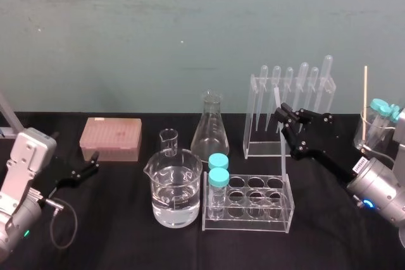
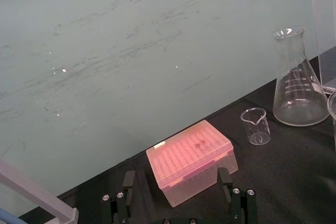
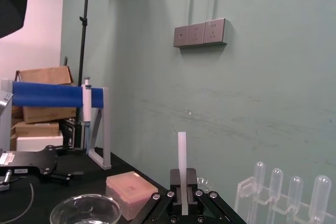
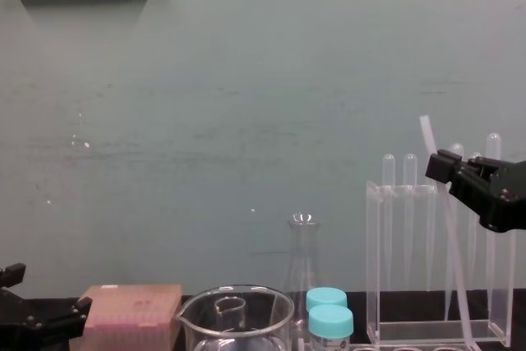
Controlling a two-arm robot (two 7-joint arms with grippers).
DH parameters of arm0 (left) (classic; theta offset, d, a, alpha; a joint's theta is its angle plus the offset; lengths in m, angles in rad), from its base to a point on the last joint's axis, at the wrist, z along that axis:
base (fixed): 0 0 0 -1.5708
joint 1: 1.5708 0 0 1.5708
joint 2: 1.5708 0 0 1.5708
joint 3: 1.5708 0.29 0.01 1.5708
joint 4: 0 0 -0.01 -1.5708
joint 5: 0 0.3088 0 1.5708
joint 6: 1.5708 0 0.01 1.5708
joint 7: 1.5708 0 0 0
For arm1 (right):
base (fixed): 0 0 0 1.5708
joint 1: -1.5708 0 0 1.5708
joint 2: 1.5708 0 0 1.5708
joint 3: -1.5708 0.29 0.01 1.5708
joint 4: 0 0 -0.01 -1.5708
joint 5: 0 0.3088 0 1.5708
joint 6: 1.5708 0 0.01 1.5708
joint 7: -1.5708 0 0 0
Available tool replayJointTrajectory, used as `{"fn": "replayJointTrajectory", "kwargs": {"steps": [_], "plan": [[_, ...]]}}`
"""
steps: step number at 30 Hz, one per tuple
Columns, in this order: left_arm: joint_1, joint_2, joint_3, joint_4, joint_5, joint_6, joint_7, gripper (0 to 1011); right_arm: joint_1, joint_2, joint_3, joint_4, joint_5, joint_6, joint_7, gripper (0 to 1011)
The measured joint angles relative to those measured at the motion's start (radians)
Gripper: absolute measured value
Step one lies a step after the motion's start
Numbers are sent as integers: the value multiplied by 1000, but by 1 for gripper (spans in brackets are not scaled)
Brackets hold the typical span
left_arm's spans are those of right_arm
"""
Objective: Pick up the stirring rod with one hand, then place it down.
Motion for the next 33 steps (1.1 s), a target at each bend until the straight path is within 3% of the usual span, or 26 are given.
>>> {"fn": "replayJointTrajectory", "kwargs": {"steps": [19, 33], "plan": [[0, 0, 0, 0, 0, 0, 0, 1000, 75, -28, -47, 131, 31, 15, 78, 57], [0, 0, 0, 0, 0, 0, 0, 1000, 118, -33, -92, 214, 8, 50, 93, 57]]}}
